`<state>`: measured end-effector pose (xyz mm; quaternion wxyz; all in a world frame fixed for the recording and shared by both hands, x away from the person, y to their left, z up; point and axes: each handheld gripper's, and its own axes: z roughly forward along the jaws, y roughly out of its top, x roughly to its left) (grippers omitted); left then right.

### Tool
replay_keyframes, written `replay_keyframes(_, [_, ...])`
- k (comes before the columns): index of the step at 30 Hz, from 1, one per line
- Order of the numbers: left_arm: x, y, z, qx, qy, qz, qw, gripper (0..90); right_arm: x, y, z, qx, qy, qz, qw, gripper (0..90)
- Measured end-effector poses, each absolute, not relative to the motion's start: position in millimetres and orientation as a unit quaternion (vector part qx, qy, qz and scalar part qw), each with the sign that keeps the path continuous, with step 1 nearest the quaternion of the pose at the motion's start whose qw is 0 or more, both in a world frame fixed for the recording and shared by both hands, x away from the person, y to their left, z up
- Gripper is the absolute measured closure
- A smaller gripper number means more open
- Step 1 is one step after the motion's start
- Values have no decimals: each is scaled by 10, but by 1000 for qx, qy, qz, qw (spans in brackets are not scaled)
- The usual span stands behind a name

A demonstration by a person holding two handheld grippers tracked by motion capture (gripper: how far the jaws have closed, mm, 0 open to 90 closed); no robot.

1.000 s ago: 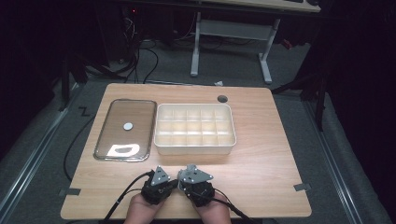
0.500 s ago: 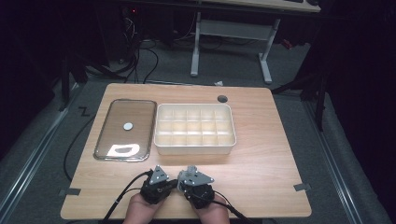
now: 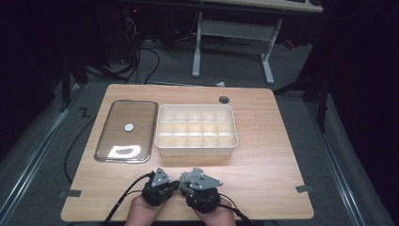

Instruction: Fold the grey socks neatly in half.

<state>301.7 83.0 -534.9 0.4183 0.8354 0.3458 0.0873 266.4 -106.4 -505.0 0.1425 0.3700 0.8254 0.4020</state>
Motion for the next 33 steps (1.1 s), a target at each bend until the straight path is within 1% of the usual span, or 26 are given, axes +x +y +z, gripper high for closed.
replay_keyframes(6, [3019, 828, -5348, 836, 344, 89, 419, 859, 2598, -1287, -4879, 367, 809, 425, 173, 707])
replay_keyframes(10, [3019, 827, -5350, 836, 342, 86, 420, 848, 2637, -1465, -4893, 380, 800, 429, 180, 739])
replay_keyframes(13, [3014, 824, -5349, 837, 340, 88, 419, 858, 2668, -1580, -4967, 390, 792, 438, 171, 780])
replay_keyframes(15, [3013, 822, -5350, 838, 339, 87, 419, 881, 2666, -1611, -5003, 394, 786, 446, 168, 800])
replay_keyframes(20, [3004, 822, -5348, 839, 337, 91, 416, 895, 2666, -1663, -5068, 407, 786, 434, 167, 835])
replay_keyframes(25, [2995, 816, -5347, 840, 337, 98, 414, 900, 2748, -1717, -5218, 429, 788, 421, 136, 841])
replay_keyframes(33, [2996, 817, -5347, 840, 337, 97, 414, 900, 2783, -1561, -5227, 419, 797, 412, 138, 843])
